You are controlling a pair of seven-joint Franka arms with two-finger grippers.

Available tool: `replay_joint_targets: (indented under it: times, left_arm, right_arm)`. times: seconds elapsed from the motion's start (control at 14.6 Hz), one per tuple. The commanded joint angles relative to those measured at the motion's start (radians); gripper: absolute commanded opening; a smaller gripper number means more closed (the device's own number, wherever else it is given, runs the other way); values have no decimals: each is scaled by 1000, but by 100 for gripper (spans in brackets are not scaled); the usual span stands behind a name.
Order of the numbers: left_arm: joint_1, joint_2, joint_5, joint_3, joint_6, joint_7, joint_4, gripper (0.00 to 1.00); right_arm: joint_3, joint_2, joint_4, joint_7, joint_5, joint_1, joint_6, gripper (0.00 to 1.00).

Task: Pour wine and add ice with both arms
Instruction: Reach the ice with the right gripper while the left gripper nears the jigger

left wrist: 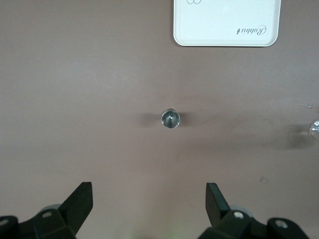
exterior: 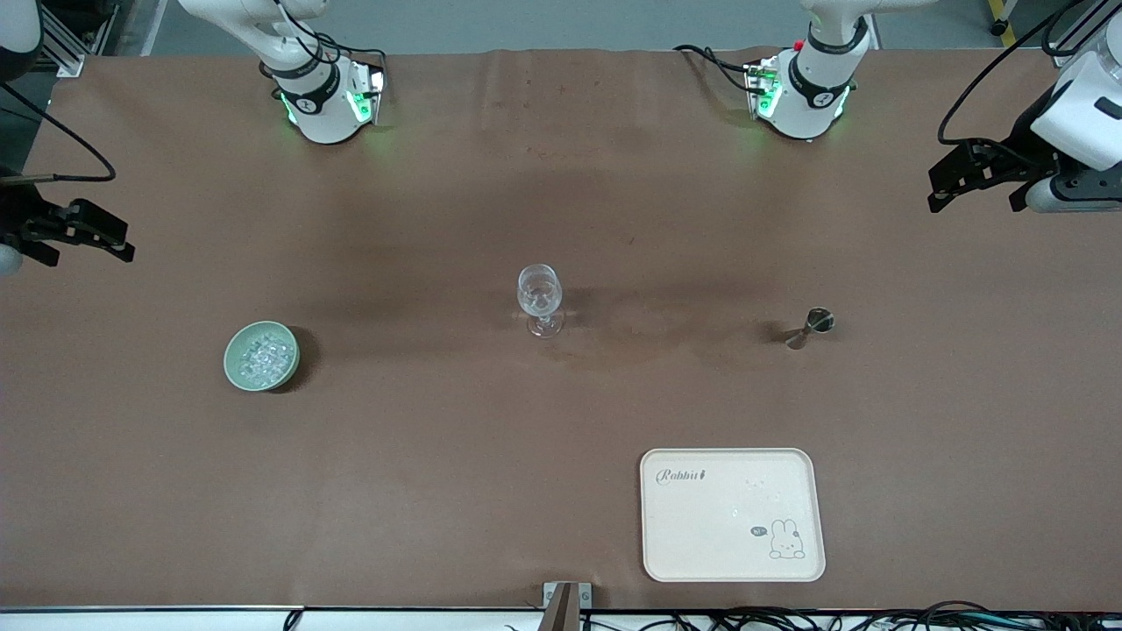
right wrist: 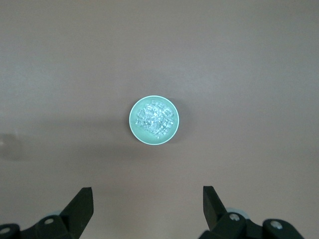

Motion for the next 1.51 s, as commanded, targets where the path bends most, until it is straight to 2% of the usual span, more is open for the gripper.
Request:
replay_joint_targets:
  times: [0.0, 0.21, 0.41, 0.75, 0.89, 1.16, 1.44]
  left_arm:
    - [5, 10, 6, -2, -6, 11, 23, 100]
    - [6, 21, 8, -2, -4, 11, 40, 100]
    - [77, 65, 5, 15, -6, 19, 65, 100]
    - [92, 202, -6, 15, -4, -15, 60, 100]
    - [115, 240, -15, 13, -4, -97, 58, 100]
    - [162, 332, -130, 15, 17, -229, 45, 100]
    - [199, 397, -251, 15, 88, -355, -7, 100]
  right_arm:
    - [8, -30, -29, 68, -3, -14, -4, 98]
    - [8, -29, -27, 60, -1, -15, -7, 98]
    - [13, -47, -32, 34, -1, -5, -12, 98]
    - [13, -46, -27, 30, -1, -7, -8, 98]
    - [13, -46, -27, 30, -1, -8, -1, 99]
    - [11, -18, -41, 33, -1, -10, 43, 98]
    - [11, 89, -43, 34, -1, 5, 129, 93]
